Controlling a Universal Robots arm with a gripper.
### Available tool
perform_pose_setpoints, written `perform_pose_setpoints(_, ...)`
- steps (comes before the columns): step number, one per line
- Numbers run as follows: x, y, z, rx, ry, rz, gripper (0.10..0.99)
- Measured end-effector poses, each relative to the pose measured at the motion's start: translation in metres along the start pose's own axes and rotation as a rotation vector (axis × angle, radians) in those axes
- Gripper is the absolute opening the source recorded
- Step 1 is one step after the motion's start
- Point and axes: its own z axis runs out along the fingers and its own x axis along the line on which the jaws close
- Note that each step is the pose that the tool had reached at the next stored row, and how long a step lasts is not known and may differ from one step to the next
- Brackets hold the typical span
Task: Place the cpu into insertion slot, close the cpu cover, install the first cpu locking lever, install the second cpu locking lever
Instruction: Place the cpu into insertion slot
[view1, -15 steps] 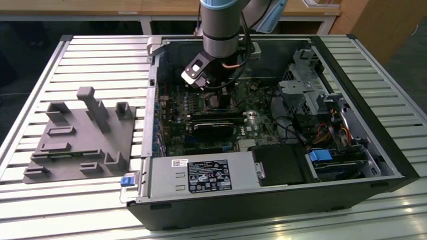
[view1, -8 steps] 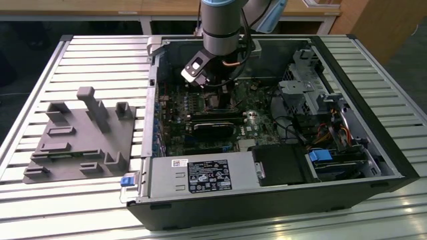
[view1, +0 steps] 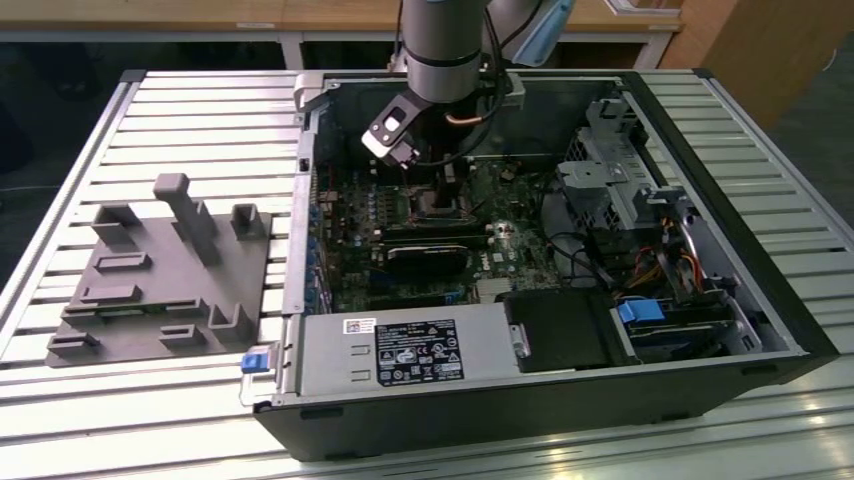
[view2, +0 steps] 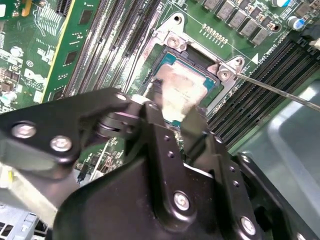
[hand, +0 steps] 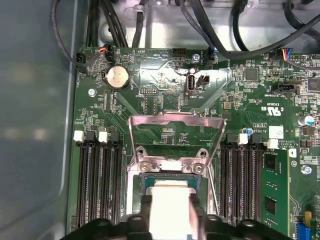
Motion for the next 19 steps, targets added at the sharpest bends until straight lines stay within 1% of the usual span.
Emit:
perform_pose_setpoints(1, 0.0000, 0.0000, -0.0005, 0.000, 0.0000, 0.000, 0.420)
perform_pose_setpoints(2, 0.0000, 0.0001, -0.0009, 0.000, 0.0000, 0.000, 0.365)
perform_pose_setpoints(3, 0.0000, 0.0001, -0.0014, 0.000, 0.0001, 0.000, 0.365)
perform_pose_setpoints(6, 0.0000, 0.0002, -0.0022, 0.000, 0.0001, 0.000, 0.188)
perform_pose_setpoints(7, 0.0001, 0.0002, -0.0024, 0.000, 0.0001, 0.000, 0.188)
perform_pose_setpoints(8, 0.0001, 0.0002, -0.0027, 0.000, 0.0001, 0.000, 0.129)
perform_pose_setpoints(9, 0.0001, 0.0002, -0.0028, 0.000, 0.0002, 0.000, 0.106)
perform_pose_setpoints(19, 0.0001, 0.0004, -0.0049, 0.001, 0.0000, 0.000, 0.106)
